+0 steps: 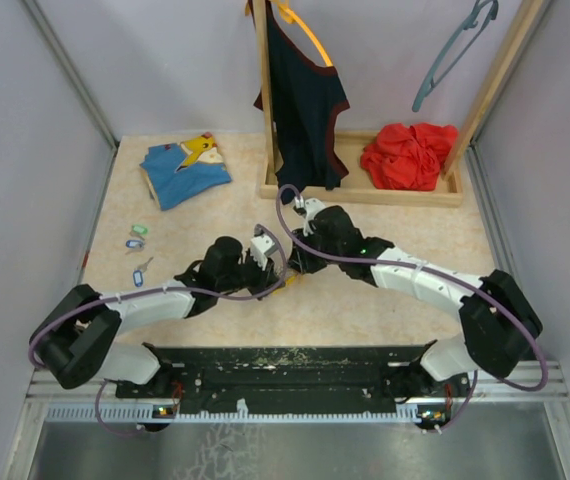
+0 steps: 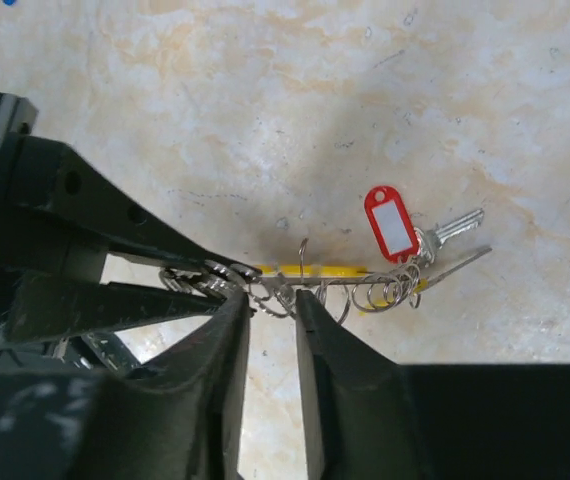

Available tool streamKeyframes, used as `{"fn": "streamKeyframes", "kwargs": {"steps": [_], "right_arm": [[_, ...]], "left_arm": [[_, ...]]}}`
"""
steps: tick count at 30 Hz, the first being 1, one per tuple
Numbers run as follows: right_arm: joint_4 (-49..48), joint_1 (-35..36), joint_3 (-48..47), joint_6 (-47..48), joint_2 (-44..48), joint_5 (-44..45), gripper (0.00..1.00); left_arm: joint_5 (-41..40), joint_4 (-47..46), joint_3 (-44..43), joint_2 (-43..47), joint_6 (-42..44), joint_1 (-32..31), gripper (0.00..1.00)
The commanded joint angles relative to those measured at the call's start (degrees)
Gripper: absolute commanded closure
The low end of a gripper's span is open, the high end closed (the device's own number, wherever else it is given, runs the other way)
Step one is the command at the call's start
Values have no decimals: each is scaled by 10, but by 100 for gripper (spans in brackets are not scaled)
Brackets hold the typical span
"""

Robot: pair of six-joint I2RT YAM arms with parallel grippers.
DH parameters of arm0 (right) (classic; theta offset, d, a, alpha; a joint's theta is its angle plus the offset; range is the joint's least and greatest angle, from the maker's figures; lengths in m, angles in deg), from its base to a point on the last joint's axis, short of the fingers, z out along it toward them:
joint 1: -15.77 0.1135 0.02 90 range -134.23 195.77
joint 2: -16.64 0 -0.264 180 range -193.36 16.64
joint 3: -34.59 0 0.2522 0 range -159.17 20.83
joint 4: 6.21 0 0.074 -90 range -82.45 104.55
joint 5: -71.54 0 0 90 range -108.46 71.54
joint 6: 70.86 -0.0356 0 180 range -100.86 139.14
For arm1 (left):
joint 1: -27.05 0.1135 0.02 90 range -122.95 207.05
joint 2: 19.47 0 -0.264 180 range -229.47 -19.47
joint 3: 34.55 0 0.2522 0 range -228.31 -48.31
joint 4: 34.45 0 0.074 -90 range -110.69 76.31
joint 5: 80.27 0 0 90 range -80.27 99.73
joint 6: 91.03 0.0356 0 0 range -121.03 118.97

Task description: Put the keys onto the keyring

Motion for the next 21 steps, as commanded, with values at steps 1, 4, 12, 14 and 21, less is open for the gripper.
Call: {"fn": "streamKeyframes", "kwargs": {"steps": [1,4,12,14,21], "right_arm": [[-18,-1,-16,24,64,8,71],[-20,-16,-2,31,97,8,64],[-48,-57,64,32,130,3,61],[-64,-62,75,24,123,-8,62],[-134,-63,106,8,98,-63,67]], "left_arm": [[-13,-9,6,23,13,-2,87],[-17,-8,12,34,14,-2,87],[-16,-2,18,53,18,-2,87],[-18,0,19,55,19,-2,87],[-18,2,19,59,18,-2,86]]}}
